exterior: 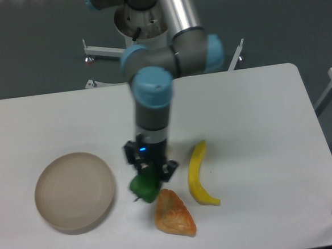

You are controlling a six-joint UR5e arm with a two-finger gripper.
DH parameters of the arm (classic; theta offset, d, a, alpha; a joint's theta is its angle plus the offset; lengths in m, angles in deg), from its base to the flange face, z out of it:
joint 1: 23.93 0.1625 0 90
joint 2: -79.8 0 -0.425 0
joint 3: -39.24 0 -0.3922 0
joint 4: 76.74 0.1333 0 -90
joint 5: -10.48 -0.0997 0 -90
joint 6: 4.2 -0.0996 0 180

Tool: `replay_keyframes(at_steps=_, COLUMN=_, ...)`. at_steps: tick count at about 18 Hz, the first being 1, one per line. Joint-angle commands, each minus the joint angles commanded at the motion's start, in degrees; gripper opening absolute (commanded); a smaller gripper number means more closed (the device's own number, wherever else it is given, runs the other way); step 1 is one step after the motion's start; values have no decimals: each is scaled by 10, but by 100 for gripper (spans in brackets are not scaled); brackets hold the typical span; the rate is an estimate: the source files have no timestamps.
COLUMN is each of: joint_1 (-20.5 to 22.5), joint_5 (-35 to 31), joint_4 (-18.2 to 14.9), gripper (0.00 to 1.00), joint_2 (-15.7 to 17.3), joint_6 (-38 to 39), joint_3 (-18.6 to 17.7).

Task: Pick up the green pepper from the plate
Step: 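Lift the green pepper off the plate and carry it toward the banana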

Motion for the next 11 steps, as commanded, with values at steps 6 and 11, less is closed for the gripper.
replay_keyframes(at_steps=6, joint_1=16, joint_5=-36, joint_4=-8, gripper=33, joint_2=-13, joint_6=-47, joint_3=26)
replay_keyframes(at_steps=11, joint_1=22, joint_5=-37, joint_4=-8, gripper=33, joint_2=-17, joint_6=-61, joint_3=31)
